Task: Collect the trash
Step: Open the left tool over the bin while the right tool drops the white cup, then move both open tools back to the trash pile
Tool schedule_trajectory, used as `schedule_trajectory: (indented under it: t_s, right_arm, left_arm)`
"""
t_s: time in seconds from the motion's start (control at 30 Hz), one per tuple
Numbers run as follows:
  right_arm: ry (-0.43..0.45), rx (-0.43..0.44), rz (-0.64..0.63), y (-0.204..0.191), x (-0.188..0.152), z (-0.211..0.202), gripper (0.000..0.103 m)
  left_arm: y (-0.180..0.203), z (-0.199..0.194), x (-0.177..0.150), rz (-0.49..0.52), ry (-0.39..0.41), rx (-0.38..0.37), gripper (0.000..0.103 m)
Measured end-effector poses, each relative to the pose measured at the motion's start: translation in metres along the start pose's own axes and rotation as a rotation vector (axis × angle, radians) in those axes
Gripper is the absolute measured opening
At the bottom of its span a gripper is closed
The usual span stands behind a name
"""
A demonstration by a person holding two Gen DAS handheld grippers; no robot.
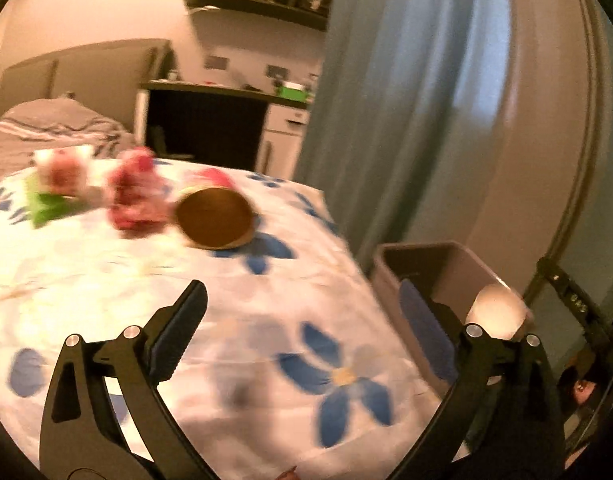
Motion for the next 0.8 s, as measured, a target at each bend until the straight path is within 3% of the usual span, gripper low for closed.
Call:
schedule_trajectory:
  t_s: [0.27, 0.8]
  right_arm:
    - [0.036, 0.012, 0.004, -0.015, 0.01, -0.019, 0.058]
    - [0.042, 0.321, -0.153, -0.177, 0.023, -0.016, 0.072]
  left_arm:
    - [-0.059, -0.032, 0.027, -0.038, 0.094, 0.136, 0.097]
    - [-0.143, -0.074, 0.062, -0.107, 0.179, 0.285, 0.097]
Point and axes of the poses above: each gripper's, at about its wrist camera, not at the fingertips, and z roughly the way its jaws point, y to its right, x to its top, the point moved 8 cm from there along z, roughly the way its jaws point, and after that the axes turned 15 degrees about -z, right-handed, at the moved point
